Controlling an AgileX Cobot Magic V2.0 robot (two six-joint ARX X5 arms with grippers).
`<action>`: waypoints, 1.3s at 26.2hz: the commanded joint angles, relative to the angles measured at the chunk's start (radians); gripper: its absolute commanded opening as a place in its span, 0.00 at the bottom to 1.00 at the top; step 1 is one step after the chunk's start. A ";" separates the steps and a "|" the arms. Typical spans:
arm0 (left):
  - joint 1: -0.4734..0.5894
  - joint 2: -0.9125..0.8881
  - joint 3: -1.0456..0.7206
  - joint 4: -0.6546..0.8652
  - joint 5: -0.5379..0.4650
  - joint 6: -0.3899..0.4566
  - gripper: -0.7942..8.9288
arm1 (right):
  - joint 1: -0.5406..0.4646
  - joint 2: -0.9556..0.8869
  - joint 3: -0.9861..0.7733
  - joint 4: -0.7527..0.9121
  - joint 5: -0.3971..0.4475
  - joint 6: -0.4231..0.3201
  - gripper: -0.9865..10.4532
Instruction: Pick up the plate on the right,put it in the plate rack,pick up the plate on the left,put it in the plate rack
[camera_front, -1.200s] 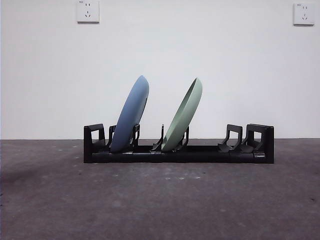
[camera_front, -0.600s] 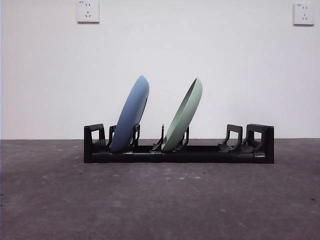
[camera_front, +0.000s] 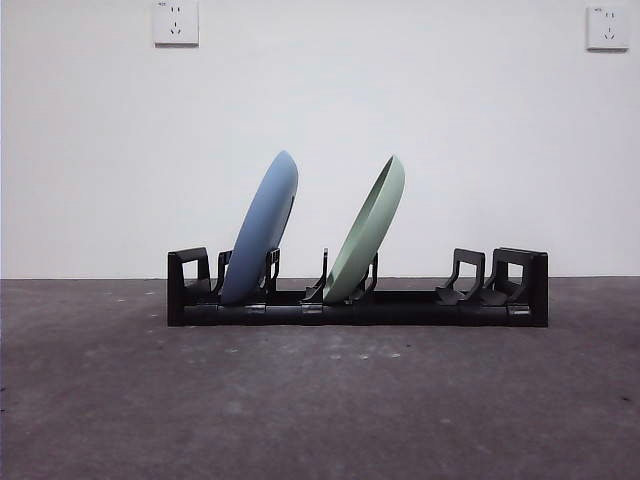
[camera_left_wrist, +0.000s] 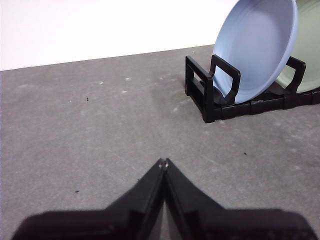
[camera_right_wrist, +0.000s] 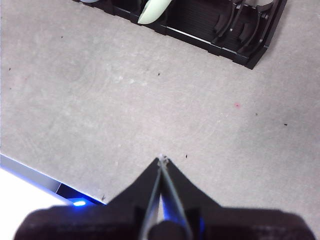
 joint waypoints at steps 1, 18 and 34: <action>0.003 0.002 -0.011 0.009 -0.002 -0.013 0.08 | 0.001 0.001 -0.006 -0.022 0.001 0.005 0.09; 0.003 0.004 -0.011 0.009 -0.002 -0.013 0.08 | -0.462 -0.447 -0.272 0.572 -0.044 -0.142 0.09; 0.003 0.004 -0.011 0.009 -0.002 -0.013 0.08 | -0.577 -0.959 -1.284 1.183 -0.044 -0.146 0.09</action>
